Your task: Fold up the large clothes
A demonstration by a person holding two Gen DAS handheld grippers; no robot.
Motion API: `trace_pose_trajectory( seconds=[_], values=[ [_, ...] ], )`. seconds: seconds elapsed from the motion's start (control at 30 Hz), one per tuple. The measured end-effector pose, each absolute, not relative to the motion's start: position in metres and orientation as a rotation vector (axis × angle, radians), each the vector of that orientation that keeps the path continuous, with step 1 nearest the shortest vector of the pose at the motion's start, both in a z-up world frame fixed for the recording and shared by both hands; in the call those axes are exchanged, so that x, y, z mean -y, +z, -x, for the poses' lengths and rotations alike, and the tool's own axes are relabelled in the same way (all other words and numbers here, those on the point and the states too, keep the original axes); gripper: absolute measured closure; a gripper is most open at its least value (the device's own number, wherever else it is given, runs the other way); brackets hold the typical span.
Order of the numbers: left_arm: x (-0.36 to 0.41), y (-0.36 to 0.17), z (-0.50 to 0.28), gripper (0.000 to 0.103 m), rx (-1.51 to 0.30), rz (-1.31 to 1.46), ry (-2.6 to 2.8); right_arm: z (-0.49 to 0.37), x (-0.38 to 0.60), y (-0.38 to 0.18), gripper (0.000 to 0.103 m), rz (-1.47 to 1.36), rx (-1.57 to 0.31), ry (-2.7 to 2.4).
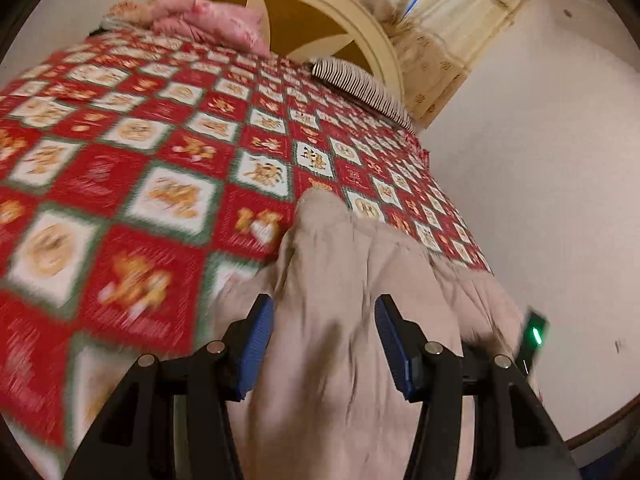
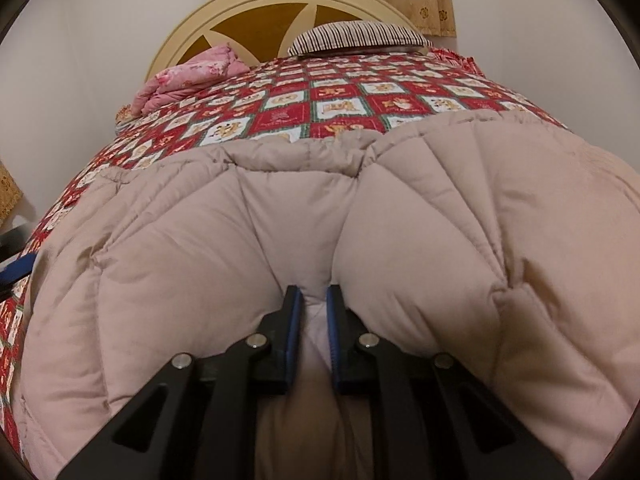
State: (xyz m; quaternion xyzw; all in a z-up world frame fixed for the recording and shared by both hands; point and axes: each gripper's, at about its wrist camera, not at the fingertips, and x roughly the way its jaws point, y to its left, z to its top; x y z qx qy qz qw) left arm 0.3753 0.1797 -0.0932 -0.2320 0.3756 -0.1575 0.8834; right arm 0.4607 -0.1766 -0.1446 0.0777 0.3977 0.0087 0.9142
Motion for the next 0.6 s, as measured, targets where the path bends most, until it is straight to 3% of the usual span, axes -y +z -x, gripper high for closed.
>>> trace_pose_trajectory(
  seconds=[0.13, 0.3, 0.37, 0.4, 0.43, 0.6],
  values=[
    [-0.187, -0.106, -0.310, 0.049, -0.741, 0.546, -0.371, -0.461, 0.176, -0.144, 0.090, -0.155, -0.814, 0.014],
    [-0.199, -0.139, -0.251, 0.047, -0.683, 0.820, -0.318, -0.460, 0.175, -0.144, 0.090, -0.152, -0.811, 0.009],
    [-0.193, -0.139, -0.226, 0.035, -0.615, 0.824, -0.276, -0.460, 0.175, -0.144, 0.090, -0.154, -0.811, 0.011],
    [-0.187, -0.138, -0.218, 0.016, -0.584, 0.802, -0.263, -0.460, 0.175, -0.144, 0.090, -0.155, -0.811, 0.011],
    [-0.181, -0.137, -0.214, 0.002, -0.555, 0.778, -0.263, -0.459, 0.175, -0.144, 0.090, -0.157, -0.811, 0.012],
    [-0.160, -0.151, -0.233, 0.002, -0.646, 0.755, -0.264, -0.459, 0.176, -0.143, 0.090, -0.166, -0.808, 0.019]
  ],
)
